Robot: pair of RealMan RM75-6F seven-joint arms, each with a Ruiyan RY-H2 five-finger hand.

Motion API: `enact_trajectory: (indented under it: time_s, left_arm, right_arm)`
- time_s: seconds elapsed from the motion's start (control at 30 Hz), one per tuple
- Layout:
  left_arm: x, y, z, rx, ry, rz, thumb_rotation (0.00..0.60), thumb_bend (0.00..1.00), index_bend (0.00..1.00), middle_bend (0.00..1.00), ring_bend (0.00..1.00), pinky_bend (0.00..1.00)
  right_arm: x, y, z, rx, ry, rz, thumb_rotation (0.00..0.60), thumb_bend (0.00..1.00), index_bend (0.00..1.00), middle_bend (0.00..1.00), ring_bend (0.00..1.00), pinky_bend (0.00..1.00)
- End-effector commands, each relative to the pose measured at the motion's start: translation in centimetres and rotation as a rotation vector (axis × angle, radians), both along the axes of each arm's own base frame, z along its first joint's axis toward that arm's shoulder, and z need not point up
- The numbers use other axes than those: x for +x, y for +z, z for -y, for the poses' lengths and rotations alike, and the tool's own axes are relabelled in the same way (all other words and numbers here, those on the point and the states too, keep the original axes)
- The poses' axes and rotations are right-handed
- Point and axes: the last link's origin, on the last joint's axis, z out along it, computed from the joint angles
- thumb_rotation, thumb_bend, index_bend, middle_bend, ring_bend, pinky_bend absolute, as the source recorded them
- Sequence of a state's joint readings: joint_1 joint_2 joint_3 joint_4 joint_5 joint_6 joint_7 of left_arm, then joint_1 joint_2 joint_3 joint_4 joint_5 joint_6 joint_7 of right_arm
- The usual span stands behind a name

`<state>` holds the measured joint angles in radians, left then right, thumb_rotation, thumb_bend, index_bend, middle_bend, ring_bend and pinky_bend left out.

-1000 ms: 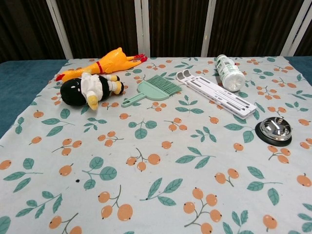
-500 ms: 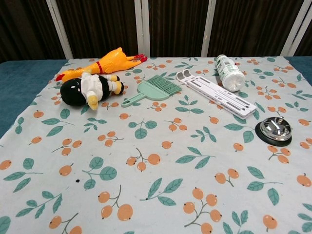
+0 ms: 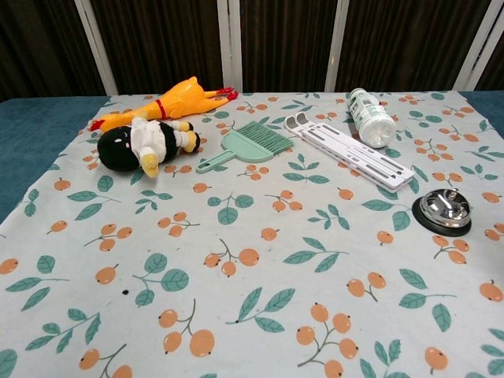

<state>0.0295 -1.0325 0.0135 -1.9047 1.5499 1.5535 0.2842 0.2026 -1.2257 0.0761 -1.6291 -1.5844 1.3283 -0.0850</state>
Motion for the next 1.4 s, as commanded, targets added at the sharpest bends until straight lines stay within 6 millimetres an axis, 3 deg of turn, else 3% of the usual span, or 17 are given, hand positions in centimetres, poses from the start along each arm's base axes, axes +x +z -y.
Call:
enact_trajectory:
  time_s: [0.03, 0.33, 0.73, 1.4]
  left_arm:
    - [0.0, 0.0, 0.0, 0.002, -0.001, -0.001, 0.600, 0.52, 0.09, 0.00, 0.00, 0.00]
    - [-0.2, 0.2, -0.1, 0.011, 0.007, -0.003, 0.600, 0.52, 0.09, 0.00, 0.00, 0.00]
    - [-0.4, 0.4, -0.3, 0.020, 0.021, -0.005, 0.600, 0.52, 0.09, 0.00, 0.00, 0.00]
    - [-0.6, 0.3, -0.5, 0.019, 0.032, -0.014, 0.600, 0.52, 0.09, 0.00, 0.00, 0.00]
  right_arm:
    - [0.7, -1.1, 2.3, 0.004, 0.002, 0.013, 0.600, 1.00, 0.00, 0.00, 0.00, 0.00]
    - [1.9, -4.7, 5.2, 0.059, 0.018, 0.064, 0.600, 1.00, 0.00, 0.00, 0.00, 0.00]
    - [1.3, -9.4, 7.1, 0.109, -0.002, 0.025, 0.600, 1.00, 0.00, 0.00, 0.00, 0.00]
    - [-0.5, -14.5, 7.1, 0.197, -0.026, -0.007, 0.600, 1.00, 0.00, 0.00, 0.00, 0.00]
